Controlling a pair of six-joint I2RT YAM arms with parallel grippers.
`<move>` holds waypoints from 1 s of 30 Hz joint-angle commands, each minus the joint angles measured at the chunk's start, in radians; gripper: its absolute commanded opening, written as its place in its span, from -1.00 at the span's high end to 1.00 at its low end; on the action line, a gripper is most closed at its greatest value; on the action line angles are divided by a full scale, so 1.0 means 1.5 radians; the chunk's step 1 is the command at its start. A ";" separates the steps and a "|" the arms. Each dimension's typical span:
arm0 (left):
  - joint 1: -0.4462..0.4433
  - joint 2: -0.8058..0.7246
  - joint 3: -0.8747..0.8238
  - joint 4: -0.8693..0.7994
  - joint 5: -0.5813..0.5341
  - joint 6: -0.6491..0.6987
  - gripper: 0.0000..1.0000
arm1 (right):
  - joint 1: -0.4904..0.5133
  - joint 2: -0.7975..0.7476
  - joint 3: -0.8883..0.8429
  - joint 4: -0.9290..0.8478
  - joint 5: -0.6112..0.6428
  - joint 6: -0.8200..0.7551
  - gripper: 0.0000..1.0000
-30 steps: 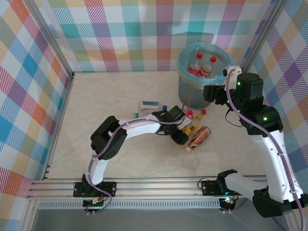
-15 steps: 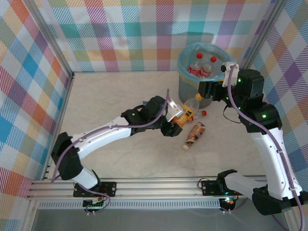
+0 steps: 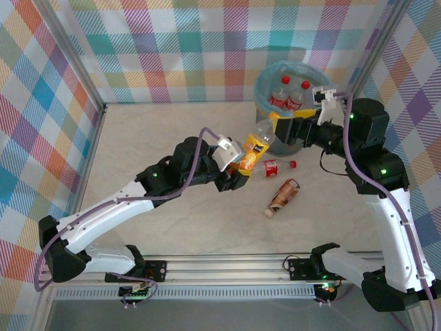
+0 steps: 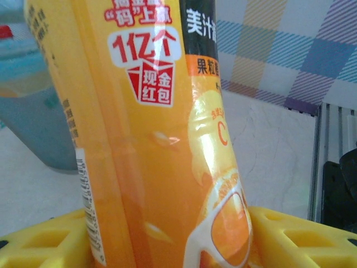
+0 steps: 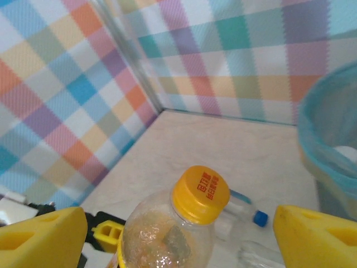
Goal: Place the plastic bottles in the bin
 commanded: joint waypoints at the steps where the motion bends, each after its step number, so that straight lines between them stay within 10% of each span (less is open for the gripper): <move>1: -0.005 -0.046 -0.023 0.044 -0.029 0.016 -0.23 | 0.001 0.007 0.020 0.082 -0.131 0.046 -0.80; 17: -0.005 -0.342 -0.105 -0.191 -0.106 0.019 -0.27 | 0.008 0.124 0.053 0.211 -0.338 0.211 -0.59; 30: -0.005 -0.477 -0.085 -0.346 -0.158 -0.035 -0.24 | 0.197 0.265 0.149 0.237 -0.324 0.147 -0.58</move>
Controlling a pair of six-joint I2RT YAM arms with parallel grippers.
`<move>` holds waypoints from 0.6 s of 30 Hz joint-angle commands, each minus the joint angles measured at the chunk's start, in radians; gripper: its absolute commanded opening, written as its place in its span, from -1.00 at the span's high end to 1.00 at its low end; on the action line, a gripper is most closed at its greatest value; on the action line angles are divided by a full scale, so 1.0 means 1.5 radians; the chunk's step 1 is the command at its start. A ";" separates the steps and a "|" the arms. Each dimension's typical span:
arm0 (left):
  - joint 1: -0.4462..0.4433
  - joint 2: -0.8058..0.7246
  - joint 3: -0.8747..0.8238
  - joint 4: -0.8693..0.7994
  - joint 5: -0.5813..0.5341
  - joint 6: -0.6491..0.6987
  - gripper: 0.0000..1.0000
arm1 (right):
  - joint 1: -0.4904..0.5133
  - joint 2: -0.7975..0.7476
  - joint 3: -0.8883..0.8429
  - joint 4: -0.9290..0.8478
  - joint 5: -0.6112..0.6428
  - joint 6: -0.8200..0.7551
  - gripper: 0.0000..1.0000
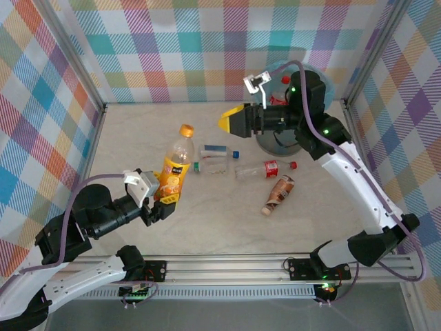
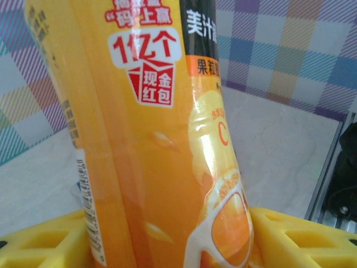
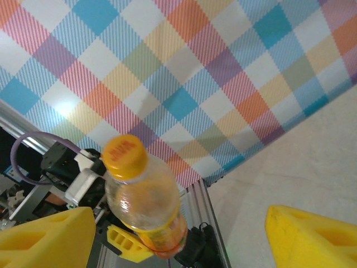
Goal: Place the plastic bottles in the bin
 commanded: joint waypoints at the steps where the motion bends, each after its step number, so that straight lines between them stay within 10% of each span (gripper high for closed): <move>1: -0.005 -0.003 0.018 -0.038 -0.012 -0.015 -0.24 | 0.031 0.032 0.048 0.032 -0.002 -0.027 -0.56; 18: -0.005 0.073 0.018 0.030 0.024 0.000 -0.24 | 0.094 0.097 0.097 -0.058 0.009 -0.104 -0.18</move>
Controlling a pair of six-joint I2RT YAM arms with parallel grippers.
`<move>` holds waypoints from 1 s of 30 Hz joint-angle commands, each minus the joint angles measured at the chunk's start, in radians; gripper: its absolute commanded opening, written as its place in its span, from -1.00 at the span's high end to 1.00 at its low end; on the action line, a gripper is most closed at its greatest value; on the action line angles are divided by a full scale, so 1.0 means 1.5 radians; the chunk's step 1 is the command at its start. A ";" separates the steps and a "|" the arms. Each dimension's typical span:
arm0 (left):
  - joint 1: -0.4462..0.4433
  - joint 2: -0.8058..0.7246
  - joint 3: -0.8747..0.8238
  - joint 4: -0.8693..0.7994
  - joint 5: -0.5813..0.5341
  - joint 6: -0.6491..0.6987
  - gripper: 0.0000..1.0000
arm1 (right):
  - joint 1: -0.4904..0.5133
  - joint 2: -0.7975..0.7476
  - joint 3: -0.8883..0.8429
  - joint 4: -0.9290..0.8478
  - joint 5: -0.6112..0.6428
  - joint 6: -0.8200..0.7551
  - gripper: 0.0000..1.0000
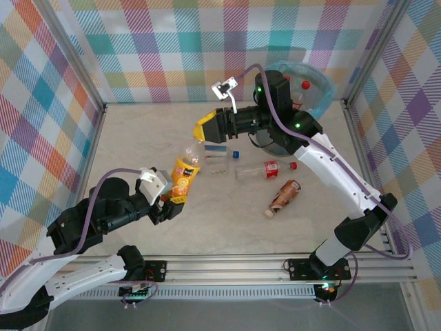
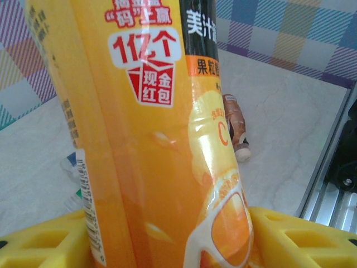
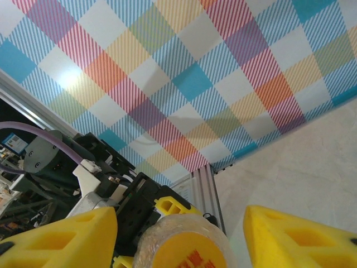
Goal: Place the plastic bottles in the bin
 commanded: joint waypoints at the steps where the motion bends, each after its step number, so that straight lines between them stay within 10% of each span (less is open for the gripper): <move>1: -0.005 0.010 0.016 0.051 0.018 0.001 -0.24 | 0.004 -0.004 0.019 -0.025 -0.010 -0.039 -0.18; 18: -0.005 0.041 0.005 0.129 0.003 -0.013 -0.30 | 0.004 -0.011 0.037 -0.070 -0.023 -0.091 0.75; 30: -0.005 0.068 0.006 0.230 -0.105 -0.010 -0.97 | -0.021 -0.006 0.192 -0.224 0.178 -0.171 1.00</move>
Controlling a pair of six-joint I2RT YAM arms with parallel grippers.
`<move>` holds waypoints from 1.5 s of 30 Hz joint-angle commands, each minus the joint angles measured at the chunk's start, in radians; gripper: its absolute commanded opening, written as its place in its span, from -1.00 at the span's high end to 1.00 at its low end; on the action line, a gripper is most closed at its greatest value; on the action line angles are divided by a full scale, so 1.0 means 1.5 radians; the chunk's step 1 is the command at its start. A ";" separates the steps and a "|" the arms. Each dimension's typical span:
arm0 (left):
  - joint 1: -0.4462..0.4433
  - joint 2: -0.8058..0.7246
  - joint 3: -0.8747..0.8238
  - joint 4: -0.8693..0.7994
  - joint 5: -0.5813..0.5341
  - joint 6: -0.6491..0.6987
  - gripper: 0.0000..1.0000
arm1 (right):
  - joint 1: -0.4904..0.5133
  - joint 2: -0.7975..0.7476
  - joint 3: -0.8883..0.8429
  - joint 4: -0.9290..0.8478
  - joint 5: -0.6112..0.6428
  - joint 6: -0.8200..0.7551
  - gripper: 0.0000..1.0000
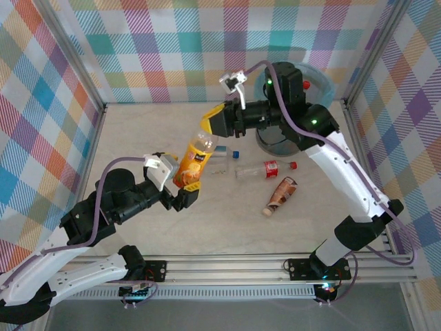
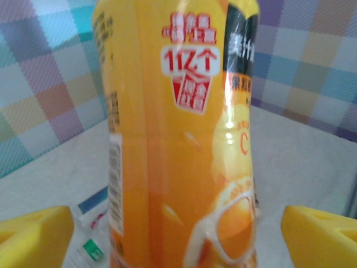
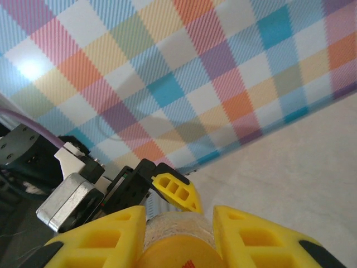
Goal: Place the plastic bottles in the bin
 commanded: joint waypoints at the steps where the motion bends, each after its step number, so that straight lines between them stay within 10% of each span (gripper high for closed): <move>1: -0.005 0.021 0.017 0.064 -0.064 0.004 -0.98 | -0.019 -0.003 0.064 -0.067 0.101 -0.050 1.00; 19: 0.046 0.423 0.314 0.199 0.006 -0.058 -1.00 | -0.208 0.075 0.254 -0.156 0.694 -0.178 1.00; 30: 0.114 0.614 0.452 0.185 0.090 -0.168 -0.93 | -0.247 0.198 0.291 -0.209 0.724 -0.186 1.00; 45: 0.127 0.619 0.411 0.181 0.114 -0.176 -0.93 | -0.285 0.250 0.157 -0.211 0.651 -0.098 1.00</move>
